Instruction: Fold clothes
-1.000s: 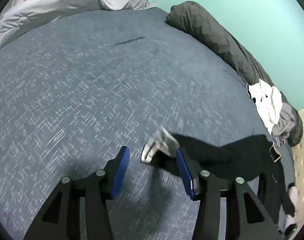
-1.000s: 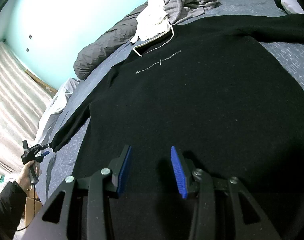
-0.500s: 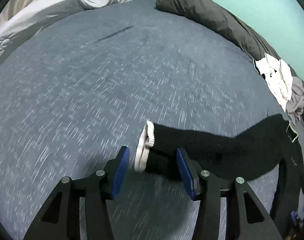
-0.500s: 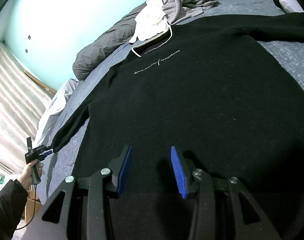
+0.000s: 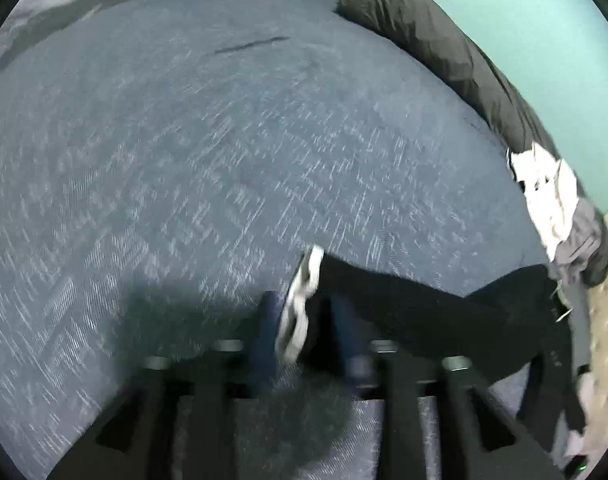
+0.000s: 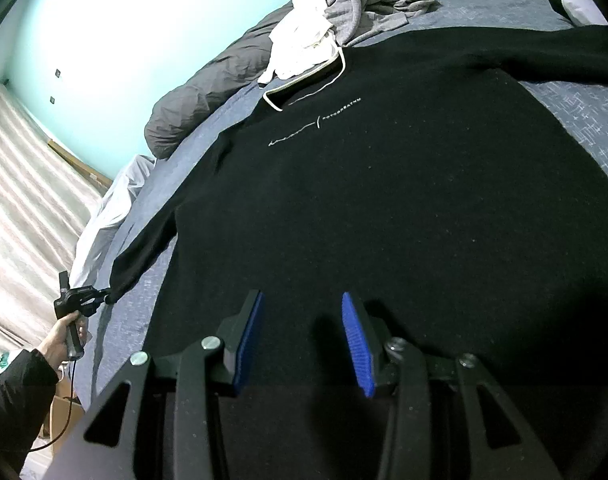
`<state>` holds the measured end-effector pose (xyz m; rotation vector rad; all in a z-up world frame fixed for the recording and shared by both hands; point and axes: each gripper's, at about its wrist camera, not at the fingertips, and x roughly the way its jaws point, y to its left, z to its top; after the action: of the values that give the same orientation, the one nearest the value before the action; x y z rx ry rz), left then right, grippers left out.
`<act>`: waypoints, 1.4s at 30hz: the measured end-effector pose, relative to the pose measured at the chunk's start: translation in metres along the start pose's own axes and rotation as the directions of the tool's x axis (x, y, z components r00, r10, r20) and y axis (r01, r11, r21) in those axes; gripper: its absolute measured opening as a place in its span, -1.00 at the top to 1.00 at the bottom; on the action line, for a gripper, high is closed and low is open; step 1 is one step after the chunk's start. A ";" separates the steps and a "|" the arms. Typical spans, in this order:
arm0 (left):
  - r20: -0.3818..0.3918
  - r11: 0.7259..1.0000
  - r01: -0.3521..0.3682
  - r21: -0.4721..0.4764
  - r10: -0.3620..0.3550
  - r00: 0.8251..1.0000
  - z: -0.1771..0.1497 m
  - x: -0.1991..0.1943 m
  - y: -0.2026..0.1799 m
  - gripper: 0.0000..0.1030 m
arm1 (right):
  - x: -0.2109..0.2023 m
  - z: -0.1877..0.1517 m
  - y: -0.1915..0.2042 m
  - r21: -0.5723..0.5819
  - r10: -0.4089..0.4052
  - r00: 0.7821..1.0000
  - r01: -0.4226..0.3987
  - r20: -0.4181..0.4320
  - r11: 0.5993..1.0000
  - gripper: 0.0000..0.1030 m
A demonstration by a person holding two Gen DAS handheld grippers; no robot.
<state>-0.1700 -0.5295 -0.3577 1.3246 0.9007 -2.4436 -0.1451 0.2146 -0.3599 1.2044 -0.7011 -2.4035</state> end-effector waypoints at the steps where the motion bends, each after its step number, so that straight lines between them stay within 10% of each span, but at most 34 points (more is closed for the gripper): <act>1: -0.008 1.000 0.015 0.000 -0.015 1.000 -0.003 0.001 0.000 -0.10 | 0.000 0.000 0.000 -0.001 0.001 1.000 -0.001 -0.001 1.000 0.21; 5: -0.022 0.999 0.028 0.037 -0.027 0.999 -0.008 0.002 -0.004 -0.06 | 0.000 -0.002 0.003 -0.013 0.000 1.000 0.000 -0.001 1.000 0.21; 8: -0.017 0.999 0.038 0.039 -0.037 0.999 -0.007 -0.002 -0.006 0.81 | -0.002 -0.002 0.003 -0.012 -0.002 1.000 0.002 0.004 1.000 0.21; 17: 0.070 0.997 0.063 0.048 -0.066 0.995 -0.020 -0.070 -0.003 0.83 | -0.009 0.001 0.006 -0.005 0.021 0.999 -0.021 0.024 1.000 0.21; 27: -0.016 0.984 0.008 -0.179 -0.011 1.000 -0.050 -0.042 0.040 0.72 | -0.024 0.005 0.003 0.003 0.043 0.998 -0.043 0.047 0.999 0.20; 31: 0.063 0.989 -0.089 -0.119 0.097 0.993 -0.052 -0.065 0.029 0.68 | -0.029 0.010 0.002 0.006 0.052 0.997 -0.053 0.064 0.999 0.20; 42: 0.025 0.981 0.008 0.195 -0.013 1.000 -0.042 -0.014 -0.078 0.59 | -0.026 0.009 0.007 -0.016 0.053 0.997 -0.052 0.050 0.999 0.20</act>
<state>-0.1692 -0.4437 -0.3306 1.3478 0.6776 -2.6069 -0.1368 0.2242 -0.3350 1.1098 -0.7203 -2.3985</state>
